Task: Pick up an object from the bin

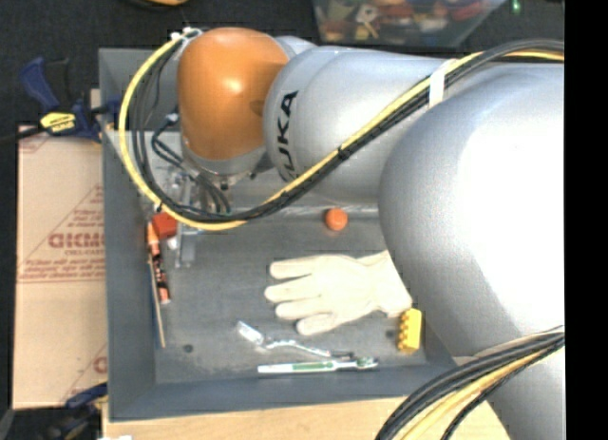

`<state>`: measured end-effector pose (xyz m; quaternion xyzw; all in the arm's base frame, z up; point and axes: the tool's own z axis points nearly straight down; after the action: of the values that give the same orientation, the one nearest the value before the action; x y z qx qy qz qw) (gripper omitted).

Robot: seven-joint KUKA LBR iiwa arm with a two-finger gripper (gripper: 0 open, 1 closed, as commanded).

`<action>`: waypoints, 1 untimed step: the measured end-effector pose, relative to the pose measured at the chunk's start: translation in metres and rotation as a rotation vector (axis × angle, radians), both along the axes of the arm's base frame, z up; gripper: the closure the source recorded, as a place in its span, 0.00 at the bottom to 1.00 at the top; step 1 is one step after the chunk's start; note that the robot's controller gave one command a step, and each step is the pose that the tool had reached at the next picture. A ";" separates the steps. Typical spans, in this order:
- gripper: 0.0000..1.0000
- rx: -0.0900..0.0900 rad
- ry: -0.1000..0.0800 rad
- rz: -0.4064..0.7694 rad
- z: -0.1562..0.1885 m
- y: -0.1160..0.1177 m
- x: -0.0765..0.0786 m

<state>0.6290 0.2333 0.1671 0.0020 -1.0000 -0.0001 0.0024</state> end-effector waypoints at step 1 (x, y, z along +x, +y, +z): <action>0.00 0.002 -0.008 -0.004 0.004 -0.001 0.003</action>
Offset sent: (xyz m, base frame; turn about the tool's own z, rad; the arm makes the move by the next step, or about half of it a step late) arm 0.0257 -0.0353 -0.0971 -0.0198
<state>0.6318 0.2321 0.1713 0.0001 -1.0000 -0.0010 -0.0017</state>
